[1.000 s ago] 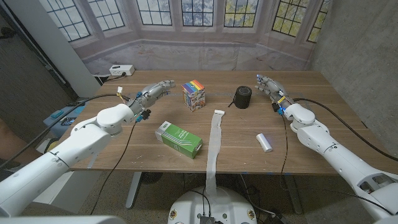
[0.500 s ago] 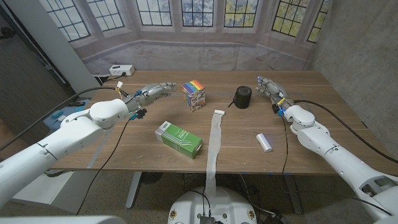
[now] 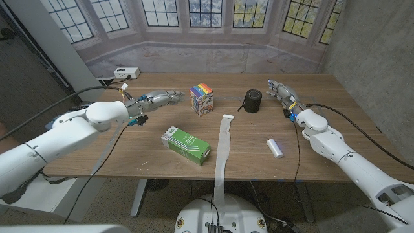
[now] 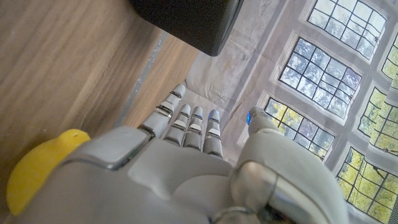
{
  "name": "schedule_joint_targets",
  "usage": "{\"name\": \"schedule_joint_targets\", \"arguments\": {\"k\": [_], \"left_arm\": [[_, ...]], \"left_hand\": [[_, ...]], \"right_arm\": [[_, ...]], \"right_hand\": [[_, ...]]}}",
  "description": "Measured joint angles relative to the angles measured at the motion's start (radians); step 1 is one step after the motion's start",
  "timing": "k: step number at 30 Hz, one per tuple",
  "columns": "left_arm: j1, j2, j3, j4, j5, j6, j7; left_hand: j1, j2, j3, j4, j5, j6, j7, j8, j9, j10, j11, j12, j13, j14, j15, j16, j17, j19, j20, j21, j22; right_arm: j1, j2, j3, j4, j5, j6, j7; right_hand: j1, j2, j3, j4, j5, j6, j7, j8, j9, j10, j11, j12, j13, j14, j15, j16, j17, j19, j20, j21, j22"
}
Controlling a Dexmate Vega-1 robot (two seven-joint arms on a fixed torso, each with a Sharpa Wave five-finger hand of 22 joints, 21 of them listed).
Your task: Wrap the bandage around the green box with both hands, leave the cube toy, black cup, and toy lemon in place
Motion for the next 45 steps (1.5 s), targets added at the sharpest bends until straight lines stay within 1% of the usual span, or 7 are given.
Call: {"name": "schedule_joint_targets", "arguments": {"k": [14, 21, 24, 32, 41, 43, 45], "left_arm": [[-0.027, 0.048, 0.008, -0.011, 0.005, 0.008, -0.096], [-0.062, 0.074, 0.025, -0.006, 0.004, 0.026, -0.172], [-0.078, 0.088, 0.032, -0.005, 0.007, 0.032, -0.203], [-0.117, 0.120, 0.050, -0.008, 0.032, 0.039, -0.278], [-0.181, 0.149, 0.077, -0.017, 0.093, 0.044, -0.380], [-0.194, 0.150, 0.082, -0.018, 0.106, 0.045, -0.396], [-0.209, 0.152, 0.090, -0.019, 0.121, 0.045, -0.414]], "left_hand": [[0.020, -0.005, 0.000, 0.000, 0.007, -0.016, -0.005, -0.005, 0.000, 0.000, 0.000, 0.000, 0.005, 0.000, 0.000, 0.000, 0.000, -0.005, 0.005, 0.000, 0.000], [0.055, -0.029, 0.000, -0.009, 0.007, -0.046, 0.000, -0.005, 0.000, -0.006, -0.005, 0.000, 0.009, -0.020, 0.005, 0.000, 0.000, -0.009, 0.009, -0.006, 0.000], [0.059, -0.031, 0.000, -0.009, 0.007, -0.052, -0.005, -0.005, 0.000, -0.005, -0.005, 0.000, 0.009, -0.020, 0.005, 0.000, 0.005, -0.011, 0.011, -0.006, 0.000], [0.087, -0.042, 0.005, -0.013, 0.007, -0.052, -0.005, -0.005, 0.000, -0.005, -0.005, 0.000, 0.014, -0.020, 0.005, 0.000, 0.005, -0.011, 0.011, -0.006, 0.000], [0.115, -0.061, 0.005, -0.013, 0.003, -0.057, 0.000, -0.005, 0.000, -0.009, -0.009, 0.000, 0.014, -0.020, 0.005, 0.000, 0.005, -0.011, 0.011, -0.005, 0.000], [0.123, -0.064, 0.005, -0.013, -0.005, -0.057, 0.000, -0.005, 0.000, -0.011, -0.011, 0.000, 0.018, -0.020, 0.005, 0.000, 0.005, -0.011, 0.011, -0.005, 0.000], [0.136, -0.075, 0.005, -0.013, -0.008, -0.065, -0.008, -0.005, 0.000, -0.011, -0.011, 0.000, 0.019, -0.020, 0.005, 0.000, 0.005, -0.011, 0.011, -0.005, 0.000]], "right_arm": [[0.003, -0.005, 0.001, 0.003, -0.006, -0.001, -0.006], [0.003, -0.009, 0.005, 0.003, -0.008, -0.003, -0.014], [0.000, -0.012, 0.007, 0.000, -0.008, -0.006, -0.018], [-0.012, -0.019, 0.013, -0.019, -0.009, -0.014, -0.033], [-0.025, -0.025, 0.020, -0.038, -0.009, -0.021, -0.051], [-0.027, -0.025, 0.021, -0.041, -0.010, -0.023, -0.054], [-0.029, -0.025, 0.022, -0.045, -0.010, -0.025, -0.059]], "right_hand": [[0.000, 0.000, -0.004, -0.004, 0.000, 0.000, 0.000, 0.000, 0.000, 0.000, 0.000, 0.000, 0.000, 0.000, 0.000, 0.000, -0.005, 0.000, 0.000, 0.000, 0.000], [0.000, 0.000, -0.004, -0.004, 0.000, -0.004, 0.004, 0.000, 0.000, -0.004, 0.004, 0.000, 0.000, 0.000, 0.000, 0.000, -0.005, 0.000, 0.000, 0.000, 0.000], [0.000, 0.000, -0.004, -0.004, 0.000, -0.004, 0.004, 0.000, 0.000, -0.005, 0.005, 0.000, 0.000, 0.000, 0.000, 0.000, -0.005, -0.003, -0.003, 0.000, 0.000], [0.000, 0.000, -0.008, -0.008, 0.000, -0.005, 0.002, 0.000, 0.000, -0.005, 0.005, 0.000, 0.000, -0.005, 0.005, 0.000, -0.005, -0.004, -0.004, 0.000, 0.000], [0.000, 0.000, -0.008, -0.008, 0.000, -0.011, 0.000, 0.000, 0.000, -0.011, 0.000, 0.000, 0.000, -0.005, 0.005, 0.000, -0.005, -0.004, -0.004, 0.000, 0.000], [0.000, 0.000, -0.008, -0.016, 0.000, -0.012, 0.002, 0.000, 0.000, -0.011, 0.000, 0.000, 0.000, -0.005, 0.005, 0.000, -0.005, -0.004, -0.004, 0.000, 0.000], [0.000, 0.000, -0.008, -0.017, 0.000, -0.012, 0.002, 0.000, 0.000, -0.011, 0.000, 0.000, 0.000, -0.005, 0.005, 0.000, -0.004, -0.004, -0.004, 0.000, 0.000]]}}
